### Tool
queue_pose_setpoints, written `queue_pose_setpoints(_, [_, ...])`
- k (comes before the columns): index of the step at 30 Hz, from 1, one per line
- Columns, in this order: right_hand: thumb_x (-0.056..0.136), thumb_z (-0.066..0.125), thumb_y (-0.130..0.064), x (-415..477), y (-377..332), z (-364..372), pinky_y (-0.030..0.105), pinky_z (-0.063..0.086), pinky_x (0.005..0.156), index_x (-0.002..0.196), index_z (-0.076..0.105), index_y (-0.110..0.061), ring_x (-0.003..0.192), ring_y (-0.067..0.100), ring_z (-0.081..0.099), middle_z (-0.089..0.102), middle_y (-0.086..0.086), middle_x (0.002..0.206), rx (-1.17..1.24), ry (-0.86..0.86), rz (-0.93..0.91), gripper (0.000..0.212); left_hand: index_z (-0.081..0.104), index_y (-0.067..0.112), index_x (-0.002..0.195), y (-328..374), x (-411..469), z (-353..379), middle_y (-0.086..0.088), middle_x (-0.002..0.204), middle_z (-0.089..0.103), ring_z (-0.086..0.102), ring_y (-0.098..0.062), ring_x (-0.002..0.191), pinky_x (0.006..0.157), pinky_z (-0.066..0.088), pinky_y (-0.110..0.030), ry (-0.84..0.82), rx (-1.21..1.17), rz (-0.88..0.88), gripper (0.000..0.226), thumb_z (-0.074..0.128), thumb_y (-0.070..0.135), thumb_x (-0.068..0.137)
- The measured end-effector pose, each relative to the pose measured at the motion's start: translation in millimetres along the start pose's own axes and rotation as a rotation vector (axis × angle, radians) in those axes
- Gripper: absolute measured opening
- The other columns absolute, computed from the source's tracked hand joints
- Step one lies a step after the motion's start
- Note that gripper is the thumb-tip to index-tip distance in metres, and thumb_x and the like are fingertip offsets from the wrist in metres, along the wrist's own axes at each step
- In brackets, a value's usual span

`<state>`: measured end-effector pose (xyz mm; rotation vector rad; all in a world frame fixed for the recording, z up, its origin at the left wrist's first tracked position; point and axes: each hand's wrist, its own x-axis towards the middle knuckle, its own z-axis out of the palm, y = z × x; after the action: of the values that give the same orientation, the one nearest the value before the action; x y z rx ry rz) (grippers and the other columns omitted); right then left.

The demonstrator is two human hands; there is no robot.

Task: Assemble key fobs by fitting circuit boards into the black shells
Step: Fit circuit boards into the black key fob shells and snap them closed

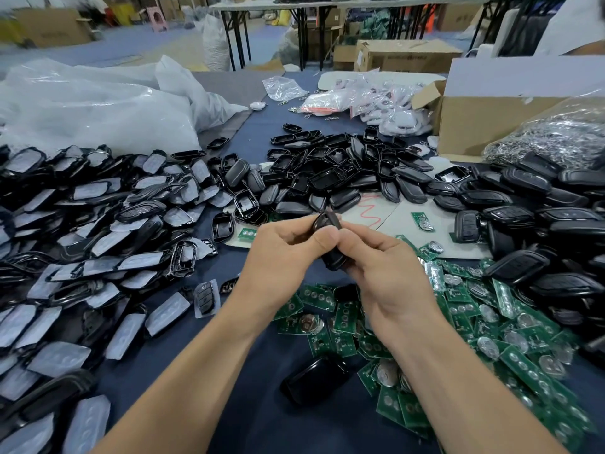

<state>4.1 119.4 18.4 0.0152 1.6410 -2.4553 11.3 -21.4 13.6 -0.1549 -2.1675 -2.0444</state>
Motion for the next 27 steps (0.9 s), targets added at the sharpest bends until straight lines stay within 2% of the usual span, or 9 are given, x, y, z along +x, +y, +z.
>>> queue_pose_setpoints(4, [0.087, 0.068, -0.005, -3, 6, 8, 0.024, 0.061, 0.068, 0.092, 0.081, -0.011, 0.080, 0.015, 0.075, 0.080, 0.010, 0.094, 0.199, 0.039, 0.096, 0.015, 0.080, 0.022, 0.111, -1, 0, 12, 0.006, 0.114, 0.079, 0.070, -0.011, 0.116, 0.105, 0.054, -0.035, 0.076, -0.134, -0.087, 0.032, 0.067, 0.041, 0.089])
queue_pose_setpoints(8, [0.081, 0.070, -0.005, -3, 10, 13, 0.027, 0.060, 0.077, 0.097, 0.077, -0.006, 0.089, 0.019, 0.074, 0.077, 0.015, 0.110, 0.237, 0.074, 0.127, 0.018, 0.082, 0.017, 0.105, 1, -5, 20, -0.005, 0.108, 0.080, 0.072, -0.018, 0.110, 0.102, 0.057, -0.038, 0.169, -0.240, -0.144, 0.031, 0.058, 0.035, 0.100])
queue_pose_setpoints(12, [0.063, 0.073, -0.014, -2, 12, 12, 0.025, 0.059, 0.070, 0.091, 0.079, -0.009, 0.083, 0.017, 0.074, 0.078, 0.012, 0.101, 0.238, 0.080, 0.112, 0.029, 0.083, 0.015, 0.094, 2, -4, 21, -0.011, 0.105, 0.079, 0.072, -0.022, 0.105, 0.101, 0.055, -0.044, 0.193, -0.237, -0.149, 0.034, 0.053, 0.024, 0.107])
queue_pose_setpoints(15, [0.070, 0.074, -0.011, -3, 12, 11, 0.026, 0.060, 0.071, 0.091, 0.079, -0.009, 0.081, 0.017, 0.074, 0.079, 0.012, 0.096, 0.214, 0.065, 0.129, 0.021, 0.082, 0.013, 0.094, 4, -4, 19, -0.011, 0.104, 0.079, 0.073, -0.023, 0.105, 0.098, 0.055, -0.043, 0.180, -0.219, -0.157, 0.035, 0.051, 0.024, 0.108])
queue_pose_setpoints(18, [0.087, 0.071, -0.004, -5, 8, 10, 0.031, 0.061, 0.080, 0.091, 0.079, -0.009, 0.086, 0.019, 0.074, 0.079, 0.014, 0.101, 0.169, 0.056, 0.166, 0.011, 0.081, 0.012, 0.103, 6, -4, 14, -0.012, 0.108, 0.079, 0.073, -0.025, 0.109, 0.100, 0.052, -0.041, 0.125, -0.256, -0.230, 0.050, 0.041, 0.041, 0.109])
queue_pose_setpoints(21, [0.092, 0.069, -0.005, -5, 3, 9, 0.025, 0.061, 0.070, 0.091, 0.078, -0.011, 0.079, 0.016, 0.074, 0.080, 0.011, 0.096, 0.173, 0.080, 0.179, 0.011, 0.075, 0.007, 0.120, 5, -3, 8, -0.018, 0.115, 0.076, 0.071, -0.031, 0.112, 0.103, 0.051, -0.046, 0.070, -0.315, -0.290, 0.066, 0.034, 0.055, 0.102])
queue_pose_setpoints(23, [0.092, 0.070, -0.004, -4, 2, 8, 0.024, 0.060, 0.064, 0.094, 0.077, -0.010, 0.074, 0.015, 0.074, 0.079, 0.011, 0.090, 0.207, 0.089, 0.185, 0.010, 0.075, 0.006, 0.119, 7, -2, 7, -0.021, 0.114, 0.076, 0.072, -0.029, 0.101, 0.094, 0.056, -0.042, 0.078, -0.325, -0.267, 0.051, 0.041, 0.042, 0.106])
queue_pose_setpoints(25, [0.090, 0.070, -0.001, -5, 2, 6, 0.026, 0.062, 0.068, 0.097, 0.078, -0.008, 0.078, 0.018, 0.076, 0.079, 0.013, 0.092, 0.211, 0.041, 0.180, 0.012, 0.080, 0.010, 0.110, 8, -1, 7, -0.019, 0.109, 0.078, 0.072, -0.026, 0.091, 0.080, 0.061, -0.033, 0.103, -0.312, -0.233, 0.031, 0.050, 0.019, 0.105])
queue_pose_setpoints(27, [0.089, 0.069, 0.007, -5, 0, 2, 0.029, 0.063, 0.074, 0.097, 0.079, -0.009, 0.085, 0.024, 0.078, 0.079, 0.016, 0.096, 0.108, -0.062, 0.152, 0.020, 0.083, 0.013, 0.104, 7, 0, 5, -0.013, 0.105, 0.080, 0.074, -0.023, 0.094, 0.077, 0.061, -0.028, 0.113, -0.263, -0.202, 0.030, 0.054, 0.006, 0.101])
